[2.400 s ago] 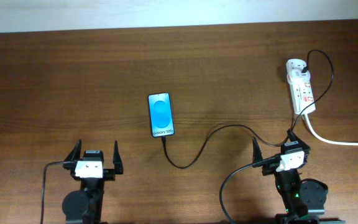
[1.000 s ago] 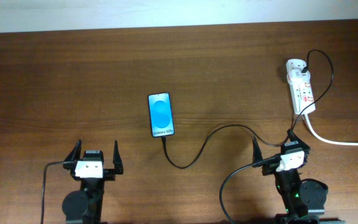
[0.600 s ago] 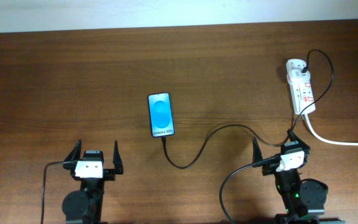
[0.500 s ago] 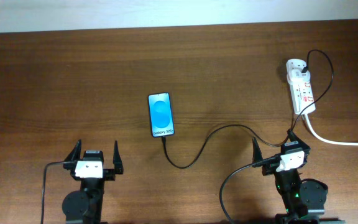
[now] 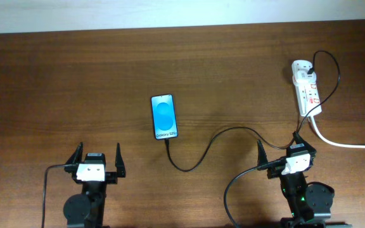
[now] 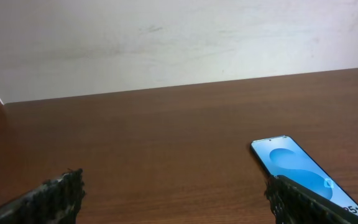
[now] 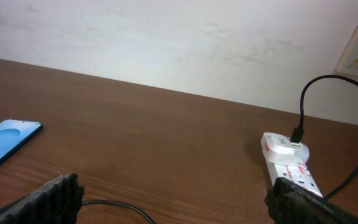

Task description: Plug charger to phone and switch on socket

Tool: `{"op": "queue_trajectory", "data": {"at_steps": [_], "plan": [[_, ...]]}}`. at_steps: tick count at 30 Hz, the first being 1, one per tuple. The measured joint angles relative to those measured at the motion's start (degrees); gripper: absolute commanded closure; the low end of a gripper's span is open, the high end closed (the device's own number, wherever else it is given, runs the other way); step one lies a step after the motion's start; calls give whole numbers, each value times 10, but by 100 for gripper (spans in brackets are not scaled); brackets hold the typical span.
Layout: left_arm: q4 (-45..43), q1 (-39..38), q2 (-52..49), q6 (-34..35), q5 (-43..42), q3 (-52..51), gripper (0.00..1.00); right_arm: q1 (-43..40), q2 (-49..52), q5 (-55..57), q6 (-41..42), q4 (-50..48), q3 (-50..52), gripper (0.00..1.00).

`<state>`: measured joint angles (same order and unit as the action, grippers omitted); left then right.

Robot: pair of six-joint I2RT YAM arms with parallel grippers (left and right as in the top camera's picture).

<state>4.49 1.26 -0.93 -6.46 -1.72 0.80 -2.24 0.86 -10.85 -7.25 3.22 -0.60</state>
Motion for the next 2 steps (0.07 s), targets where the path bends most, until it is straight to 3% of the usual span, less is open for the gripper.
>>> {"op": "queue_trajectory", "data": {"at_steps": [2], "plan": [[0, 0, 0, 0, 0, 0, 1, 0, 0, 0, 0, 0, 0, 2]]}}
